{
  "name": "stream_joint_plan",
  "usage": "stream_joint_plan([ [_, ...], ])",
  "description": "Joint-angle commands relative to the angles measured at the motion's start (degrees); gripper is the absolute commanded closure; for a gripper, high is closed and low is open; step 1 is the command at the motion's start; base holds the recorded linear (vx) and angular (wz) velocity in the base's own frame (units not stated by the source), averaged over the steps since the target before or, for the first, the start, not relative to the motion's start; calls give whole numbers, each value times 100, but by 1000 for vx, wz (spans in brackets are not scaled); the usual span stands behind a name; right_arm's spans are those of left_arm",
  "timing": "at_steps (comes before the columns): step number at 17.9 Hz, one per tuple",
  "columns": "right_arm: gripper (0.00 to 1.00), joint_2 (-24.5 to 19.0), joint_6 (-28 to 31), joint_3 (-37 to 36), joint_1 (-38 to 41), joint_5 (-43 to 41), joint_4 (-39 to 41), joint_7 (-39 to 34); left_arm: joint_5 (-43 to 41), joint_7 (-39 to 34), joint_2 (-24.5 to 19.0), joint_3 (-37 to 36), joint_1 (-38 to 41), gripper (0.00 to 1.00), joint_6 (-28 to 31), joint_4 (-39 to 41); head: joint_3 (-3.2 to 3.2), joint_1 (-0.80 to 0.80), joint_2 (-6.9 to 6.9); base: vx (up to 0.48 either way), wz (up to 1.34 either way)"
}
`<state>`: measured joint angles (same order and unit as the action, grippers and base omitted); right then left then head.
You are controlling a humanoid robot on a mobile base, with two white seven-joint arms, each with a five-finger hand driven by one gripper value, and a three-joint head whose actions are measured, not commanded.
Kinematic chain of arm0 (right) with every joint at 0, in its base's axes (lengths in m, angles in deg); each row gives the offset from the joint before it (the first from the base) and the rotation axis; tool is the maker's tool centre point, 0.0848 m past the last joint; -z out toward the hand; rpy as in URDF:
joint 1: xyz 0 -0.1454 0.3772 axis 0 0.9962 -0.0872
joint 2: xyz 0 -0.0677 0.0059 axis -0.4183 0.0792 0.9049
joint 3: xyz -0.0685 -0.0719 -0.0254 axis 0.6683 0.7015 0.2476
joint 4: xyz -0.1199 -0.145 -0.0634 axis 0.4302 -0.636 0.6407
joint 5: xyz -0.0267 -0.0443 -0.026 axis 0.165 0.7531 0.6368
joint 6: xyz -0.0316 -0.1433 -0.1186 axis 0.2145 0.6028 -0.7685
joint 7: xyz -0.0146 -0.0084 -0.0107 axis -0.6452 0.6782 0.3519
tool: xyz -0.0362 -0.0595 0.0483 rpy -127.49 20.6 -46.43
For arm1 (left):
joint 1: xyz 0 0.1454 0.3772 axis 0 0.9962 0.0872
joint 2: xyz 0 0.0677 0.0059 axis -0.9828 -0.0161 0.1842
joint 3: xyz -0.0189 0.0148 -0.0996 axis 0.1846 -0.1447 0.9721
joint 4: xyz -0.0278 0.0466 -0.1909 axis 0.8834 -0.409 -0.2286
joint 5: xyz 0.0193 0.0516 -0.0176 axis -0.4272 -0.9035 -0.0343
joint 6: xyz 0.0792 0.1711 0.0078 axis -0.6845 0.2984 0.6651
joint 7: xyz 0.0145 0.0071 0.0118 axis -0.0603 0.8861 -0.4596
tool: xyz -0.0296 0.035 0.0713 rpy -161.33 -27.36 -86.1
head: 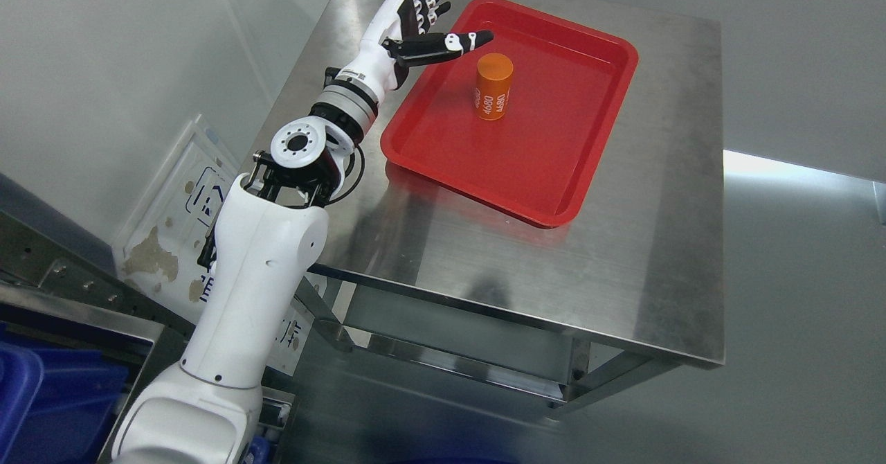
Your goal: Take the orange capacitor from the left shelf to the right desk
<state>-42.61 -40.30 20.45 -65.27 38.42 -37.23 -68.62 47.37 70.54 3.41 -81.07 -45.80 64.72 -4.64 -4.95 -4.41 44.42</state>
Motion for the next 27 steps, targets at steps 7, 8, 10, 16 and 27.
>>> stream_joint_plan([
  [7,0,98,5,-61,123,44,100,1,81,-92,-100,790,1369,0,-434,1432,0,0,0,0,0],
  [8,0,98,5,-61,131,35,100,1,72,-92,-100,754,1501,0,-575,1432,0,0,0,0,0],
  [10,0,98,5,-61,131,35,100,1,55,-92,-100,754,1765,0,-812,1432,0,0,0,0,0],
  [16,0,98,5,-61,132,35,100,1,46,-57,-100,754,1810,0,-1208,1432,0,0,0,0,0],
  [27,0,98,5,-61,132,35,100,1,46,-39,-100,666,1775,0,-1270,1432,0,0,0,0,0],
])
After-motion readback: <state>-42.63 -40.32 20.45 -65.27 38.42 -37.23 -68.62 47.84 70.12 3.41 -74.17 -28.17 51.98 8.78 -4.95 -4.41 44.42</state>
